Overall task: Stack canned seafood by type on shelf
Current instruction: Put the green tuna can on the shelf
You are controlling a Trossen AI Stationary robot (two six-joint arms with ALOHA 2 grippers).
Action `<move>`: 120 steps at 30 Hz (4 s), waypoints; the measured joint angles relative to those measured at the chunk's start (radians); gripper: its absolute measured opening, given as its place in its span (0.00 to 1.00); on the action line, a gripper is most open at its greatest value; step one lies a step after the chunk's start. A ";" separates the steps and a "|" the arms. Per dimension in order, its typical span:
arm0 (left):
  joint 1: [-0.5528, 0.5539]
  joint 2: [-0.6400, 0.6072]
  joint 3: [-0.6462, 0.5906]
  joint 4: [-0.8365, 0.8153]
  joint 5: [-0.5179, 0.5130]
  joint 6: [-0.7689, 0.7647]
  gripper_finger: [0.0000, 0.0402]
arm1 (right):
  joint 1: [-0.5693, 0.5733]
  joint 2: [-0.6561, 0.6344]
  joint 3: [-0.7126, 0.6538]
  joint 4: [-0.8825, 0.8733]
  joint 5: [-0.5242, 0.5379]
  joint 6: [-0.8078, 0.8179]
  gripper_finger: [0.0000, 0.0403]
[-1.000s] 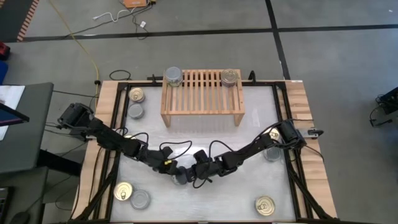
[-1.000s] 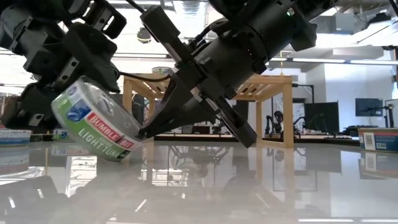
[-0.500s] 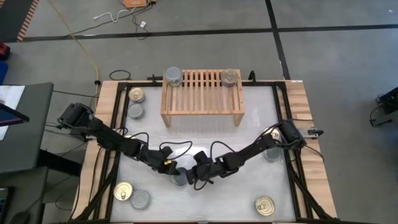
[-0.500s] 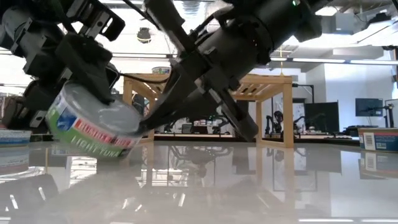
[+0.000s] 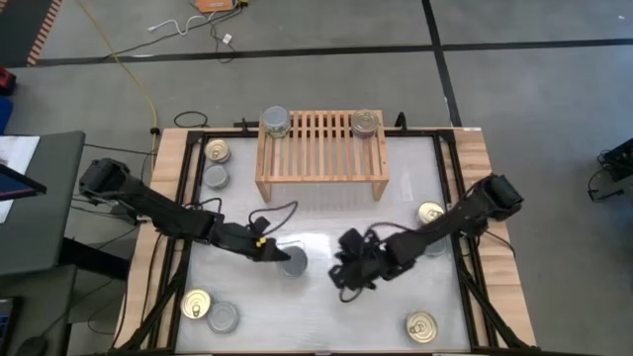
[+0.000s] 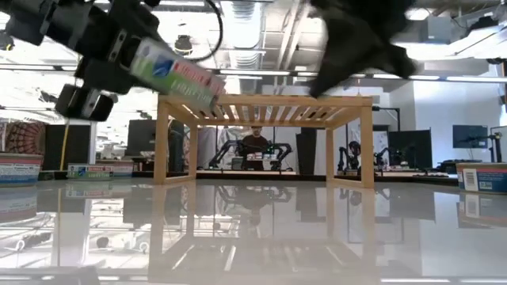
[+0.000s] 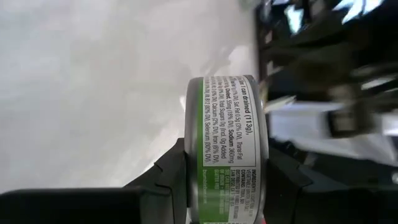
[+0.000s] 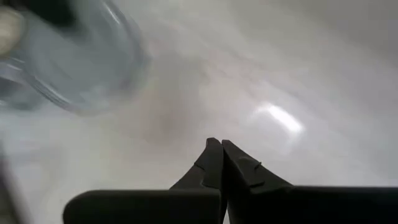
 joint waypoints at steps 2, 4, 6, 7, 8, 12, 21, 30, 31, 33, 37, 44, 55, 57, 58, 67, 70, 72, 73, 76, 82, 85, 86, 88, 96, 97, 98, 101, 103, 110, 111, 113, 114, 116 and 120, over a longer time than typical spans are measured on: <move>0.003 -0.046 0.000 0.000 -0.057 0.008 0.33 | 0.030 -0.013 -0.041 -0.035 0.027 0.048 0.06; 0.010 -0.102 0.000 -0.010 -0.111 0.013 0.33 | 0.052 -0.030 -0.096 -0.012 0.028 0.090 0.05; 0.023 -0.164 0.000 -0.029 -0.154 0.028 0.33 | 0.070 -0.038 -0.156 0.072 0.027 0.118 0.05; 0.034 -0.195 0.000 -0.043 -0.177 0.035 0.33 | 0.077 -0.038 -0.186 0.127 0.016 0.118 0.05; 0.048 -0.228 0.000 -0.058 -0.197 0.044 0.33 | 0.082 -0.038 -0.218 0.198 -0.003 0.117 0.05; 0.120 -0.354 0.000 -0.091 -0.258 0.095 0.33 | 0.082 -0.038 -0.325 0.484 -0.060 0.074 0.05; 0.416 -0.486 0.131 -0.433 -0.190 0.162 0.33 | 0.017 -0.038 -0.366 0.575 -0.165 -0.018 0.05; 0.712 -0.364 0.237 -0.585 0.019 0.290 0.33 | -0.043 -0.038 -0.366 0.593 -0.178 -0.061 0.05; 0.734 -0.349 0.245 -0.584 0.025 0.309 0.33 | -0.045 -0.038 -0.366 0.594 -0.178 -0.062 0.05; 0.768 -0.324 0.263 -0.580 0.042 0.344 0.33 | -0.049 -0.038 -0.366 0.594 -0.178 -0.062 0.05; 0.816 -0.271 0.279 -0.579 0.069 0.407 0.33 | -0.052 -0.038 -0.366 0.594 -0.178 -0.064 0.06; 0.848 -0.206 0.282 -0.546 0.084 0.416 0.36 | -0.069 -0.038 -0.366 0.589 -0.180 -0.064 0.06; 0.853 -0.204 0.281 -0.560 0.086 0.442 0.52 | -0.082 -0.038 -0.366 0.582 -0.180 -0.064 0.06; 0.853 -0.204 0.281 -0.558 0.085 0.454 0.53 | -0.082 -0.038 -0.366 0.582 -0.180 -0.064 0.06; 0.853 -0.204 0.281 -0.559 0.086 0.465 0.53 | -0.082 -0.038 -0.366 0.582 -0.180 -0.064 0.06; 0.853 -0.212 0.280 -0.557 0.086 0.541 0.53 | -0.082 -0.038 -0.366 0.582 -0.180 -0.063 0.07; 0.853 -0.212 0.280 -0.558 0.086 0.544 0.53 | -0.082 -0.038 -0.366 0.582 -0.181 -0.056 0.07; 0.853 -0.212 0.280 -0.558 0.088 0.550 0.53 | -0.082 -0.038 -0.366 0.582 -0.181 -0.056 0.07; 0.853 -0.212 0.280 -0.558 0.098 0.555 0.53 | -0.082 -0.038 -0.366 0.582 -0.181 -0.056 0.07; 0.853 -0.207 0.280 -0.558 0.142 0.598 0.53 | -0.082 -0.038 -0.366 0.582 -0.181 -0.053 0.07; 0.853 -0.213 0.279 -0.507 0.105 0.620 0.53 | -0.082 -0.038 -0.366 0.582 -0.181 -0.047 0.07; 0.854 -0.214 0.280 -0.517 0.086 0.635 0.53 | -0.082 -0.038 -0.366 0.583 -0.181 -0.045 0.07; 0.854 -0.213 0.280 -0.513 0.085 0.631 0.53 | -0.082 -0.038 -0.366 0.582 -0.181 -0.043 0.07; 0.854 -0.214 0.280 -0.508 0.104 0.648 0.53 | -0.082 -0.038 -0.366 0.582 -0.181 -0.037 0.07; 0.854 -0.214 0.280 -0.544 0.157 0.638 0.53 | -0.082 -0.038 -0.366 0.588 -0.182 -0.023 0.07; 0.854 -0.214 0.280 -0.554 0.142 0.639 0.53 | -0.082 -0.038 -0.366 0.590 -0.182 -0.018 0.07; 0.854 -0.214 0.280 -0.558 0.119 0.632 0.53 | -0.082 -0.038 -0.366 0.593 -0.182 -0.018 0.07; 0.860 -0.227 0.280 -0.546 0.083 0.640 0.53 | -0.082 -0.038 -0.366 0.595 -0.182 -0.016 0.07; 0.864 -0.233 0.280 -0.542 0.080 0.652 0.53 | -0.081 -0.038 -0.366 0.597 -0.182 -0.008 0.07; 0.863 -0.242 0.280 -0.524 0.191 0.670 0.53 | -0.079 -0.038 -0.366 0.607 -0.182 0.000 0.07; 0.862 -0.243 0.280 -0.530 0.166 0.665 0.53 | -0.079 -0.038 -0.366 0.609 -0.182 0.000 0.07; 0.863 -0.245 0.280 -0.546 0.124 0.632 0.53 | -0.079 -0.038 -0.366 0.609 -0.182 0.004 0.07; 0.864 -0.246 0.280 -0.545 0.125 0.628 0.53 | -0.079 -0.038 -0.366 0.609 -0.182 0.008 0.07; 0.864 -0.246 0.280 -0.543 0.161 0.654 0.53 | -0.075 -0.038 -0.366 0.609 -0.182 0.010 0.07; 0.869 -0.256 0.279 -0.600 0.105 0.640 0.53 | -0.071 -0.038 -0.366 0.609 -0.181 0.015 0.07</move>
